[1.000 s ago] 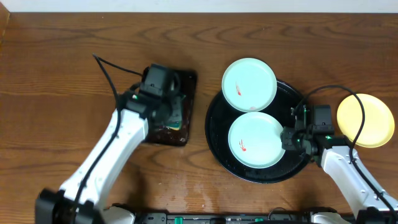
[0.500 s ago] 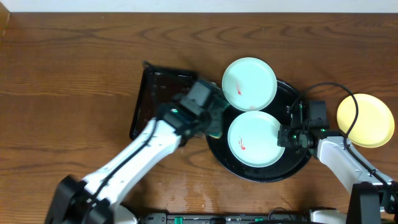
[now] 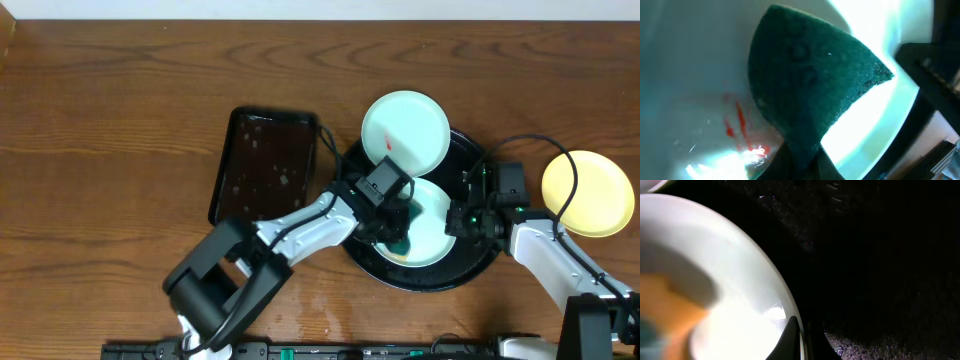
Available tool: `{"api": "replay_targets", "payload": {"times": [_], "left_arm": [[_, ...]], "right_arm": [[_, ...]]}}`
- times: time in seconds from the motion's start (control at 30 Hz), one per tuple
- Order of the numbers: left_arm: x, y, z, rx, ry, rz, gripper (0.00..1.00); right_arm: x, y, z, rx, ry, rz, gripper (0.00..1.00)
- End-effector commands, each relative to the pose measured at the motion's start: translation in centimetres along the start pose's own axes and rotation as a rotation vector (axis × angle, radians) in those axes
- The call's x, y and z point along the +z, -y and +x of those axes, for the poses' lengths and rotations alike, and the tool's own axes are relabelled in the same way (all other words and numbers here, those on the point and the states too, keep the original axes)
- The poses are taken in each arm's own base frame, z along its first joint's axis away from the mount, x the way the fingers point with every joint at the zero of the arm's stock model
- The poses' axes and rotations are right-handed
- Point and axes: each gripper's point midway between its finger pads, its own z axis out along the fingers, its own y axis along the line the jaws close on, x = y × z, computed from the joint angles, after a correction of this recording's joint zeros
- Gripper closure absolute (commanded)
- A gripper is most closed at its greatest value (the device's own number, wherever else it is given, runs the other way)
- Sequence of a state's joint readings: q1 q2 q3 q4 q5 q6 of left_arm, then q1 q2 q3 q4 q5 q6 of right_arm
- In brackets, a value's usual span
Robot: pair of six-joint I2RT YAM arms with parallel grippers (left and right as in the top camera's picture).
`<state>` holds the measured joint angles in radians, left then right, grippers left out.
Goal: Clean dirty plates on tray and stack at the side
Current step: 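Scrub the front mint plate with the sponge, right gripper holding rim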
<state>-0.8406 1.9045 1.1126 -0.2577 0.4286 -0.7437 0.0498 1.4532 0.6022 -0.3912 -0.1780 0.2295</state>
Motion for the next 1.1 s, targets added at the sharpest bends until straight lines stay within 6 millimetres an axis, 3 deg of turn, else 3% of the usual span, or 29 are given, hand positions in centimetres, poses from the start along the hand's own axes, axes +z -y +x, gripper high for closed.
{"api": "replay_targets", "payload": {"times": [0.0, 0.13, 0.2, 0.37, 0.5, 0.63, 0.8, 0.87, 1.07], "left_arm": [[1.2, -2.4, -0.9, 0.027, 0.027, -0.108, 0.92], [-0.2, -8.0, -2.4, 0.011, 0.147, -0.405, 0.93], [-1.5, -9.4, -3.3, 0.017, 0.201, -0.516, 0.92], [-5.2, -10.9, -5.7, 0.086, 0.307, -0.731, 0.92], [-6.2, -11.4, -6.4, 0.129, 0.337, -0.791, 0.93], [-3.9, -9.3, -5.6, 0.111, 0.268, -0.631, 0.93], [0.2, -2.2, -3.2, 0.099, 0.086, -0.200, 0.92], [0.9, 0.1, -2.5, 0.088, 0.032, -0.072, 0.92], [1.7, 1.5, -1.2, 0.058, -0.052, 0.027, 0.92]], "right_arm": [[0.7, 1.0, 1.7, 0.027, -0.052, 0.047, 0.99], [0.7, 1.1, 1.8, 0.028, -0.059, 0.048, 0.99], [0.7, 1.1, 1.9, 0.028, -0.063, 0.050, 0.99], [0.7, 1.1, 1.9, 0.028, -0.062, 0.050, 0.99], [0.7, 1.1, 2.0, 0.029, -0.064, 0.050, 0.99], [0.7, 1.1, 2.0, 0.028, -0.064, 0.050, 0.99], [0.7, 1.1, 2.0, 0.025, -0.063, 0.050, 0.99], [0.7, 1.1, 2.0, 0.025, -0.063, 0.050, 0.99], [0.7, 1.1, 2.0, 0.025, -0.063, 0.050, 0.99]]}}
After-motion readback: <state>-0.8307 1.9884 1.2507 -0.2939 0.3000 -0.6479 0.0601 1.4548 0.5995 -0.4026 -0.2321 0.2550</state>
